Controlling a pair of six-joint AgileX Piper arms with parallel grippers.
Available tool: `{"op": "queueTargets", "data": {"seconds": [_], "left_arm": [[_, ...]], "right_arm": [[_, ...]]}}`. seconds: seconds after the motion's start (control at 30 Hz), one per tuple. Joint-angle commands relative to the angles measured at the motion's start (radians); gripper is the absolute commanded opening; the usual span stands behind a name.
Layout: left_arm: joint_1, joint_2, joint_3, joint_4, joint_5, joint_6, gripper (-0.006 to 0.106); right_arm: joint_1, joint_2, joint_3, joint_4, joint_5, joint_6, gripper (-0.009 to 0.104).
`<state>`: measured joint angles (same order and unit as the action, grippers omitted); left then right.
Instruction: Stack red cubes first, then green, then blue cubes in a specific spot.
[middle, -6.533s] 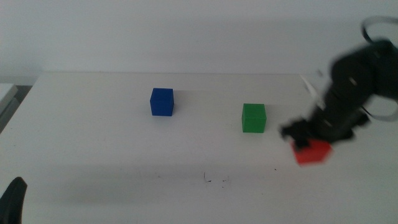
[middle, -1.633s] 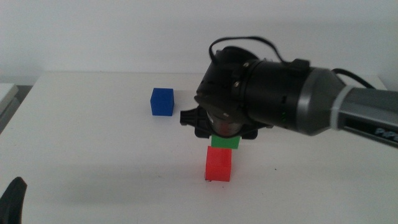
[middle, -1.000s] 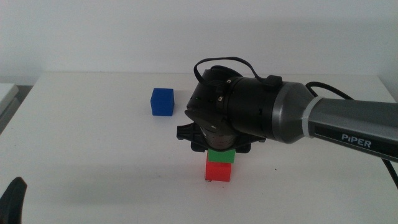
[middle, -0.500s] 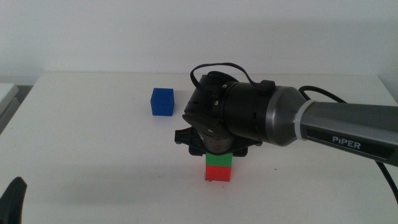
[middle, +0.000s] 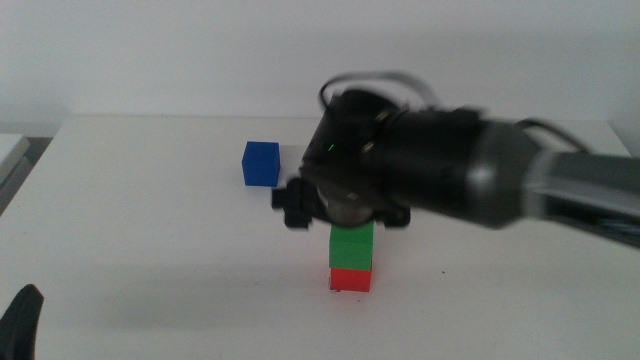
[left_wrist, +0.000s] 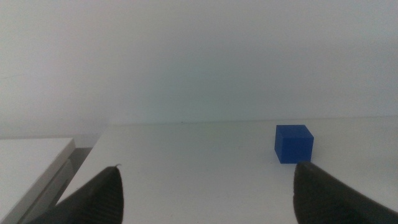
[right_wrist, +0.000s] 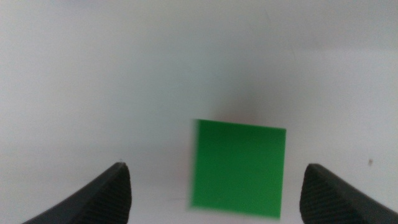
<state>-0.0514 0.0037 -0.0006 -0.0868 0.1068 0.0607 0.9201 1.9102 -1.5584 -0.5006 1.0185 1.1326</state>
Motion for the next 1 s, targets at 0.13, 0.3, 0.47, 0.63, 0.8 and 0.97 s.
{"op": "queueTargets", "data": {"seconds": [0.13, 0.3, 0.47, 0.63, 0.8, 0.97], "left_arm": [[0.002, -0.004, 0.001, 0.000, -0.014, -0.001, 0.094], [0.002, -0.004, 0.001, 0.000, -0.014, -0.001, 0.094], [0.002, -0.004, 0.001, 0.000, -0.014, -0.001, 0.094], [0.002, -0.004, 0.001, 0.000, -0.014, -0.001, 0.094], [0.002, -0.004, 0.001, 0.000, -0.014, -0.001, 0.094], [0.002, -0.004, 0.001, 0.000, -0.014, -0.001, 0.094]], "right_arm": [[0.092, -0.344, -0.010, -0.116, 0.087, -0.037, 0.093], [0.120, -0.569, 0.055, -0.110, 0.203, -0.238, 0.093], [0.127, -0.835, 0.284, -0.045, 0.203, -0.473, 0.093], [0.127, -1.091, 0.485, 0.081, 0.105, -0.722, 0.093], [0.127, -1.219, 0.519, 0.117, 0.081, -0.795, 0.093], [0.127, -1.248, 0.519, 0.115, 0.077, -0.817, 0.093]]}}
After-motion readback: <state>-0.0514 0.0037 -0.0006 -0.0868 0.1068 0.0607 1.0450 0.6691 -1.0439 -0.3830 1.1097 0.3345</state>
